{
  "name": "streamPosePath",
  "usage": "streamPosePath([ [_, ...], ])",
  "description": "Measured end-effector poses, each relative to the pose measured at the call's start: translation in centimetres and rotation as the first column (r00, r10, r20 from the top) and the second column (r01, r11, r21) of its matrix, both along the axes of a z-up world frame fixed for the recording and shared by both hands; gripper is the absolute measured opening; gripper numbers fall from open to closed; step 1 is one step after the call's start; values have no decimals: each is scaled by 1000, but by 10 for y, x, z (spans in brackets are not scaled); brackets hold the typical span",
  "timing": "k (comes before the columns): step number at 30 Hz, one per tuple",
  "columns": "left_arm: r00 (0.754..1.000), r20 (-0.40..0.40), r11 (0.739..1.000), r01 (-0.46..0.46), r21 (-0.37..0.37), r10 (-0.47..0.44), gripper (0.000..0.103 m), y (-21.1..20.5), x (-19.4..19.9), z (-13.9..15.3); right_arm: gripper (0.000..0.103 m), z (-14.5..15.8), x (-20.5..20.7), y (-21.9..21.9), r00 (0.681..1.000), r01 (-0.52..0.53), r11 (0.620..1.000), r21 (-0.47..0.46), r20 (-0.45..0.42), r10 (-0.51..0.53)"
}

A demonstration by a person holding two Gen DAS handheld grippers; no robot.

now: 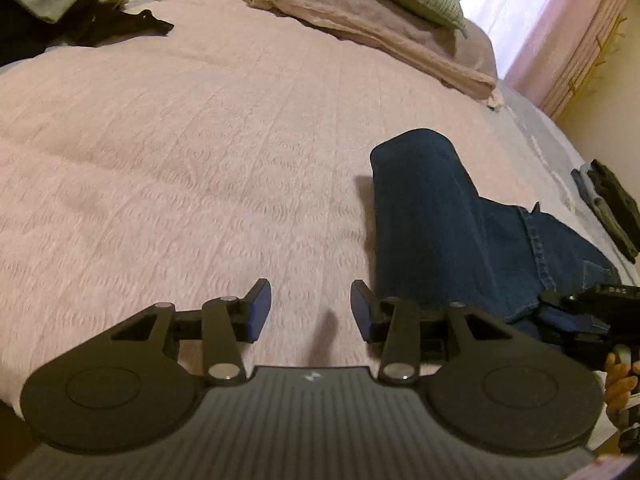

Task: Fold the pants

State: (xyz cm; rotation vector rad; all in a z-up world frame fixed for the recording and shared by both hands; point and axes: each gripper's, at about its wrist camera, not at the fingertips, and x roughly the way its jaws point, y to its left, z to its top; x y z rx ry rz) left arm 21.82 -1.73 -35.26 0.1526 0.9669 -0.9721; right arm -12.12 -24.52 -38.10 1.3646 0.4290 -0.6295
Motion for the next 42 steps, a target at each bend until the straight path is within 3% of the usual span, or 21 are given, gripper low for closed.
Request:
streamPosePath([
  [2,1000,-2,1000,10,9,-10,38,-1,2,-2,24,-6,3,-2,999,37,999,16,10,-38],
  [4,1000,4,1000,19,-1,-19,38,-3,0,-3,10,-9,-4,4,992,98,995,3,83,-98],
  [6,999,17,999,36,-25,-35,38,-3,-3,-4,7,-2,-12,15,980,130,986,-100,165,-113],
  [8,998,31,998,56,-39,-55,38,-1,-6,-5,6,19,-22,32,977,163,955,-246,179,-120],
  [11,996,41,997,78,-25,-77,37,-4,-9,-5,6,39,-37,48,980,201,908,-367,62,-192],
  [14,993,55,994,109,-28,-107,34,-8,-14,-4,6,14,-31,35,981,147,941,-306,-79,-179],
  [16,992,58,992,118,-33,-116,34,-12,-17,-2,6,14,-34,42,976,183,937,-297,-58,-209],
  [20,984,106,988,147,-42,-142,34,-18,-24,6,6,46,-29,66,972,164,884,-438,-83,-221],
  [23,977,140,985,168,-29,-162,34,-23,-29,8,6,25,-25,66,962,129,912,-390,-173,-210],
  [25,974,149,984,178,-20,-174,34,-25,-32,6,6,13,-36,69,963,158,923,-351,-152,-222],
  [28,971,156,982,186,-1,-184,34,-27,-33,4,7,22,-31,67,963,88,925,-370,-205,-173],
  [30,970,152,982,190,3,-188,34,-28,-32,4,13,32,-33,64,956,49,925,-377,-250,-152],
  [32,968,163,981,194,-3,-191,33,-29,-30,6,18,48,-37,73,925,44,880,-474,-314,-215],
  [34,966,175,980,197,-11,-192,26,-36,-25,11,18,66,-27,77,882,-22,789,-614,-383,-274],
  [36,964,178,978,207,-29,-199,19,-49,-22,17,18,74,-11,71,905,-99,740,-665,-369,-211],
  [38,957,186,970,236,-58,-222,16,-67,-22,24,18,76,16,60,923,-187,716,-673,-370,-107],
  [42,934,206,943,317,-103,-292,12,-120,-30,23,18,54,73,41,893,-337,642,-688,-450,-13],
])
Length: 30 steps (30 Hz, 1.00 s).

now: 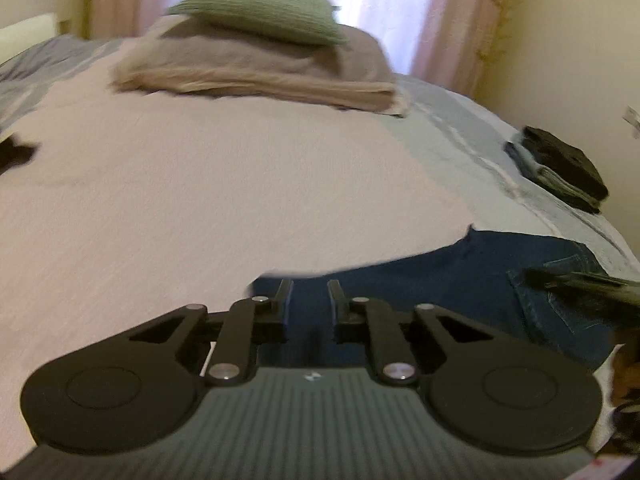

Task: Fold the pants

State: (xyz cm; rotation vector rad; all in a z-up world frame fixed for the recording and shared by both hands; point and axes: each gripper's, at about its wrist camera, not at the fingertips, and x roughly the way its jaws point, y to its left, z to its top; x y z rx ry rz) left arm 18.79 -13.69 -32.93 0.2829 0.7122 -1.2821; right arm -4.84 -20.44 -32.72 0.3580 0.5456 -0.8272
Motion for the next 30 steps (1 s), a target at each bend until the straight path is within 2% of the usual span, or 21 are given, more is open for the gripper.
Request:
streamPosePath([
  [2,1000,14,999,18,30,-18,12,-25,-2,-16,17,-27,21,-16,996,2,1000,10,-91,-1],
  [3,1000,18,997,22,69,-23,11,-37,-1,-30,17,-42,25,-22,992,-3,1000,31,-122,7],
  [5,999,29,993,14,120,-18,10,-50,2,-57,14,-57,20,-29,995,-18,999,47,-100,23],
  [7,1000,-15,994,4,110,-2,9,-47,10,-66,12,-57,12,-31,998,-19,997,69,-66,23],
  [9,999,-41,994,-19,109,23,7,-40,15,-59,11,-47,8,-31,999,5,995,104,-47,-1],
  [11,999,-22,995,-26,99,28,7,-25,12,-43,11,-26,4,-21,997,33,996,79,-72,-27],
  [13,1000,-5,995,-25,98,25,8,-6,5,-28,11,-9,-12,10,997,0,999,42,-81,4],
  [15,1000,4,996,-15,92,15,9,21,-7,-16,12,-3,-23,34,996,-13,998,57,-82,17],
  [18,1000,20,993,-11,116,9,11,49,-29,-13,12,-9,-36,60,996,2,997,82,-89,5],
  [21,999,29,986,-34,166,30,13,57,-44,-29,11,-34,-32,60,988,28,990,138,-156,-6],
  [24,995,68,980,-80,182,69,14,63,-54,-28,13,-27,-37,69,987,49,989,139,-157,-27],
  [25,995,69,979,-90,185,78,17,66,-56,-23,17,-21,-41,73,988,57,990,132,-153,-36],
  [27,994,56,980,-99,173,91,23,79,-62,-13,41,-8,-51,85,990,73,992,107,-130,-59],
  [28,993,61,979,-105,172,96,27,85,-67,-8,61,-2,-55,90,991,81,991,102,-118,-69],
  [29,992,74,978,-114,174,103,29,93,-73,-3,66,2,-60,96,991,88,991,101,-106,-77],
  [30,991,84,978,-118,174,105,32,99,-78,1,67,7,-66,103,993,88,991,104,-89,-79],
])
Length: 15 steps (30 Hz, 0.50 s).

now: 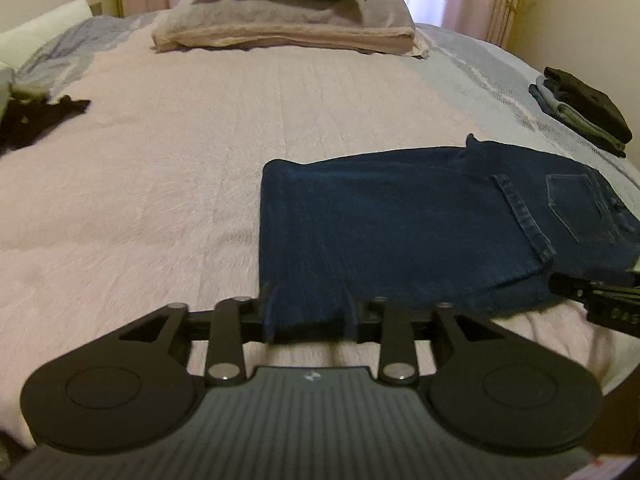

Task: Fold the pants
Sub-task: 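Open both tools and release the folded jeans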

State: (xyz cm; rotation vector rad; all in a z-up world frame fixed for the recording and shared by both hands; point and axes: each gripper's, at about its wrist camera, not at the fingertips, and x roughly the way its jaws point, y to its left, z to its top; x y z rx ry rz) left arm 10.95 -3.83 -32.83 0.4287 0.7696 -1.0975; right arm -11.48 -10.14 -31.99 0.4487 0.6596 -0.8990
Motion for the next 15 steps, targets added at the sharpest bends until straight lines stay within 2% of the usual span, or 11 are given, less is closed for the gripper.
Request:
streamPosePath([
  [5,999,39,1000,-12,5,12,40,36,-30,20,67,24,-26,39,999,11,1000,7,34,-11],
  [15,994,109,998,30,-52,-24,51,112,-86,55,67,62,-77,115,992,19,998,-66,123,-11],
])
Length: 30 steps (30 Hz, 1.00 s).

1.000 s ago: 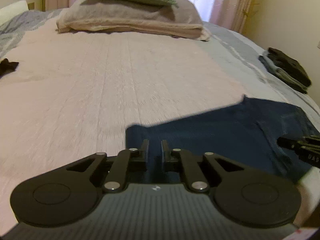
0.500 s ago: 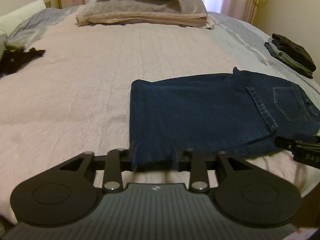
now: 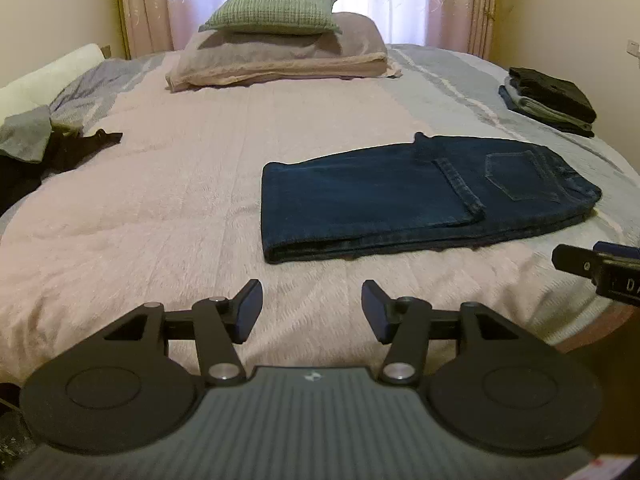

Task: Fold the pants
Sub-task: 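Open both tools and release the folded jeans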

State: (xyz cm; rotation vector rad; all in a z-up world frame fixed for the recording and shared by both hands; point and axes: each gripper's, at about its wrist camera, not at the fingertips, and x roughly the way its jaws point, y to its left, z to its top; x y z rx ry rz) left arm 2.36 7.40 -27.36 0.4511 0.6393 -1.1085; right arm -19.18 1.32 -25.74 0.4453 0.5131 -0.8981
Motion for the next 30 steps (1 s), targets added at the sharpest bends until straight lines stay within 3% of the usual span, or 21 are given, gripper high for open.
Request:
streamPosePath([
  [12,999,52,1000,12,7,-12,54,13,-28,8,67,-2,-20,7,998,-12,1000,18,62,11],
  [19,998,63,1000,10,8,-11,61,13,-34,11,67,-6,-24,1,996,-26,999,34,87,23],
  [25,999,41,1000,-1,16,1,69,10,-21,4,67,-27,-28,-16,997,-4,995,96,77,-3],
  [30,999,27,998,-27,49,26,77,-6,-1,-12,67,-55,-46,-43,989,60,974,217,117,-87],
])
